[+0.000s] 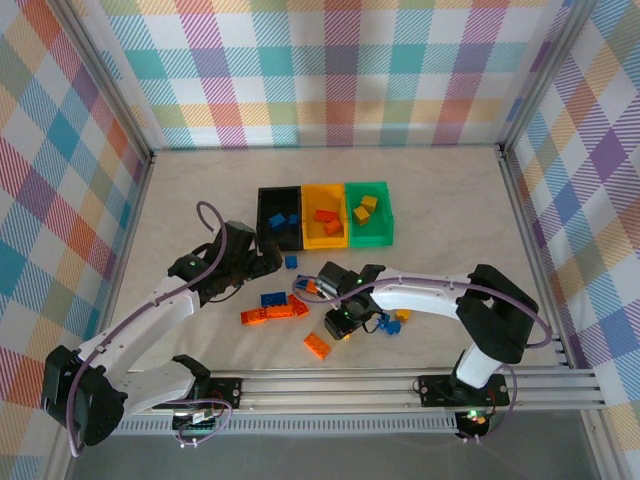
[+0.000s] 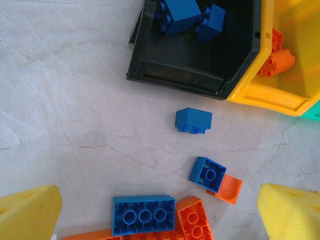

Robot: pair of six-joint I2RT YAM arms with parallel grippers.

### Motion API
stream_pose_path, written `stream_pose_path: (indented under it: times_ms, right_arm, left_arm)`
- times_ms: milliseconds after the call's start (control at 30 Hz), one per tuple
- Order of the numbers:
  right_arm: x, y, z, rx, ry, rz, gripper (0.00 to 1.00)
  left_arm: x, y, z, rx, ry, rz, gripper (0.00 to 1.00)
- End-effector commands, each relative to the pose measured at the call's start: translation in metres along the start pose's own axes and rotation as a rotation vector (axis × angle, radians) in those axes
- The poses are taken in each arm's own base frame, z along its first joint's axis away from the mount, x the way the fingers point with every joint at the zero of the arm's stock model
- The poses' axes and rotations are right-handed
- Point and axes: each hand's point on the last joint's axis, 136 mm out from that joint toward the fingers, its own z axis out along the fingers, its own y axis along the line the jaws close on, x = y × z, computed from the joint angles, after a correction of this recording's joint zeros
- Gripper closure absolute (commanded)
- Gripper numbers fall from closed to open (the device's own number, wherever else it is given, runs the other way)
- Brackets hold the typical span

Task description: Sort the legos into containers by color

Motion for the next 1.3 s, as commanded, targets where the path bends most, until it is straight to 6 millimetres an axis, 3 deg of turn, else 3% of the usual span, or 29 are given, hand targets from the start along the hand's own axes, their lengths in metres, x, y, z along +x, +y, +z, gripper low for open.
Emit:
stream_pose_path:
  times_ms: [0,133,267,467,567,767,933,1033,1100,1267]
  right_arm:
    - [-0.001,0.004,-0.002,-0.013,-0.009,0.006,0.59]
    - [-0.014,-0.002,-0.014,0.007,-0.069,0.023,0.66]
    - [-0.045,-0.022,-0.048,0.015,-0.197,0.089,0.69]
    - [-0.111,-0.092,-0.116,0.079,-0.448,0.281,0.69]
    - [-0.141,-0.128,-0.13,0.113,-0.512,0.372,0.69]
    - [-0.181,-0.192,-0.12,0.201,-0.514,0.522,0.68]
    - [-0.198,-0.22,-0.092,0.271,-0.447,0.574,0.67]
    - [-0.201,-0.227,-0.077,0.283,-0.418,0.599,0.64]
    - [-0.205,-0.225,-0.074,0.264,-0.432,0.601,0.56]
    - [-0.211,-0.221,-0.087,0.235,-0.483,0.6,0.35]
  left_arm:
    - [-0.004,0.003,-0.006,0.003,-0.018,-0.029,0.0]
    - [-0.006,0.002,-0.009,0.014,-0.03,-0.031,0.0]
    - [-0.007,0.0,-0.012,0.032,-0.033,-0.019,0.0]
    - [-0.004,-0.009,-0.011,0.073,-0.007,-0.006,0.0]
    - [-0.001,-0.01,-0.007,0.076,0.015,-0.003,0.0]
    - [0.007,-0.012,-0.003,0.081,0.054,0.016,0.0]
    - [0.01,-0.012,-0.002,0.084,0.068,0.025,0.0]
    - [0.013,-0.013,-0.001,0.089,0.081,0.03,0.0]
    - [0.015,-0.013,0.0,0.09,0.093,0.037,0.0]
    - [0.017,-0.017,0.0,0.102,0.115,0.058,0.0]
